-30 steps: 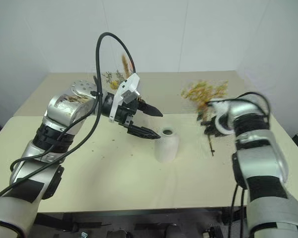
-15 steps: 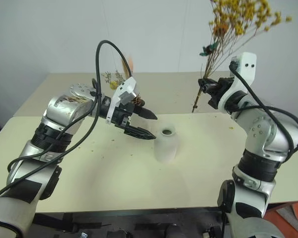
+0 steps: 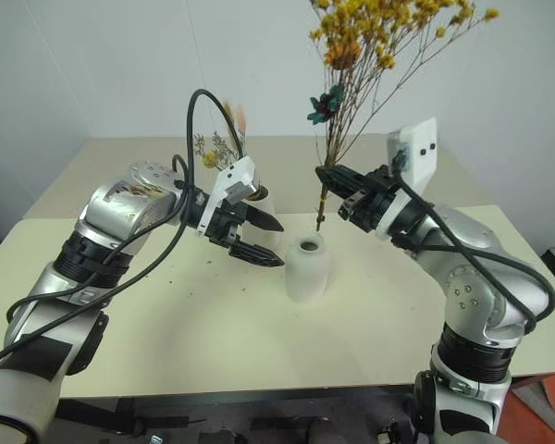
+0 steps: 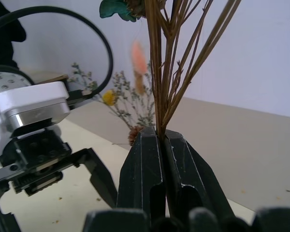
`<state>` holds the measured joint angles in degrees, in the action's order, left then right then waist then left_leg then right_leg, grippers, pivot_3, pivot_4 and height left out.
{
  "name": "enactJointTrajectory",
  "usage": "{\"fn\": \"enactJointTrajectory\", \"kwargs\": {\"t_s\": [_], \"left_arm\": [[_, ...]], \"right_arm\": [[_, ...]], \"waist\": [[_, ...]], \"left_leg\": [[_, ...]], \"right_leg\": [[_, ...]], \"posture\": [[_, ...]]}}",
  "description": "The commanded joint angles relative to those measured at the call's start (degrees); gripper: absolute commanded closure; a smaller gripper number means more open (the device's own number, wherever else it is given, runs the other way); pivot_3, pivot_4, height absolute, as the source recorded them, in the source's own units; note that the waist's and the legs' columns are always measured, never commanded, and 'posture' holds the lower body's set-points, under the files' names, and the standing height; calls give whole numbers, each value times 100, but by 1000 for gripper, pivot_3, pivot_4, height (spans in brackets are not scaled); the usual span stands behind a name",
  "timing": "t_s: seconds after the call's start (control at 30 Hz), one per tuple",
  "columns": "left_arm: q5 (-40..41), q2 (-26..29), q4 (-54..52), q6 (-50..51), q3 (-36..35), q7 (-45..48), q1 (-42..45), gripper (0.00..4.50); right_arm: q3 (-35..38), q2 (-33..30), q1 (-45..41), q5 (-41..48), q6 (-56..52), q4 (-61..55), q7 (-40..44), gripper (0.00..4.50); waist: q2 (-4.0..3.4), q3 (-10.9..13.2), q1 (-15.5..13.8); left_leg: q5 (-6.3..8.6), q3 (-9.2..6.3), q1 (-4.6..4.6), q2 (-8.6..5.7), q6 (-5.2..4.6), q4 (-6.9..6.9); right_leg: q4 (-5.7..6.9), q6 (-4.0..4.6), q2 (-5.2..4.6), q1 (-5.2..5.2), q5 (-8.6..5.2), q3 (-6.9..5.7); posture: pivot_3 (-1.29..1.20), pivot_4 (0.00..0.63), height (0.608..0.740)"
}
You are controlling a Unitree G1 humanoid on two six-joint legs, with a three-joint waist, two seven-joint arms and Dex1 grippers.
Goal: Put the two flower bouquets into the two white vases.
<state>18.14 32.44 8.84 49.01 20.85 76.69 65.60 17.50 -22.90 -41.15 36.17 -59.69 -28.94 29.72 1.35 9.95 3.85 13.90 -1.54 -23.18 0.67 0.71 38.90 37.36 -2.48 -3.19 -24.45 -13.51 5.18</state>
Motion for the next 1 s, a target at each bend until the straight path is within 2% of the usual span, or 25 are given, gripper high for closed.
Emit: {"fn": "enactJointTrajectory", "kwargs": {"t_s": [0.03, 0.3, 0.5, 0.6, 0.93, 1.0], "left_arm": [[-36, 5, -95, -28, -44, -54, 80, 0], [-46, 55, -97, -77, -59, -91, 61, 0], [-42, 87, -133, -96, -75, -98, 48, 0], [-41, 88, -152, -105, -79, -118, 47, 0], [-44, 86, -142, -133, -66, -116, 90, 0], [-44, 83, -128, -142, -70, -112, 107, 0]], "right_arm": [[-334, -64, 125, -146, 525, -103, -57, 4474], [-1006, -123, 647, -600, 1312, 70, -76, 4474], [-1114, -219, 973, -632, 1551, 44, 22, 4474], [-1197, -300, 1273, -757, 1768, 82, 69, 3709], [-1157, -563, 1641, -884, 2111, -50, 133, 210], [-1031, -719, 1747, -848, 2141, -118, 202, 210]], "waist": [[0, 0, -4], [0, 0, -18], [0, 0, -26], [0, 0, -43], [1, 0, -56], [1, 0, -79]], "left_leg": [[0, 0, 0, 1, 0, 0], [0, -1, -4, 0, 0, 0], [0, -1, -4, 0, 0, 0], [0, -2, -3, 0, 0, 0], [0, -1, -3, 0, 0, 1], [0, -2, -3, 0, 0, 1]], "right_leg": [[-3, 0, 0, 0, 0, -1], [-12, 0, -1, 1, 0, -2], [-12, 0, 0, 2, 0, -2], [-14, 0, 0, 4, 0, -3], [-15, 0, 1, 5, 0, -2], [-16, 0, 0, 6, 0, -3]], "posture": [[0, 150, 740], [0, 150, 740], [0, 150, 740], [0, 150, 740], [0, 150, 740], [0, 150, 740]]}}
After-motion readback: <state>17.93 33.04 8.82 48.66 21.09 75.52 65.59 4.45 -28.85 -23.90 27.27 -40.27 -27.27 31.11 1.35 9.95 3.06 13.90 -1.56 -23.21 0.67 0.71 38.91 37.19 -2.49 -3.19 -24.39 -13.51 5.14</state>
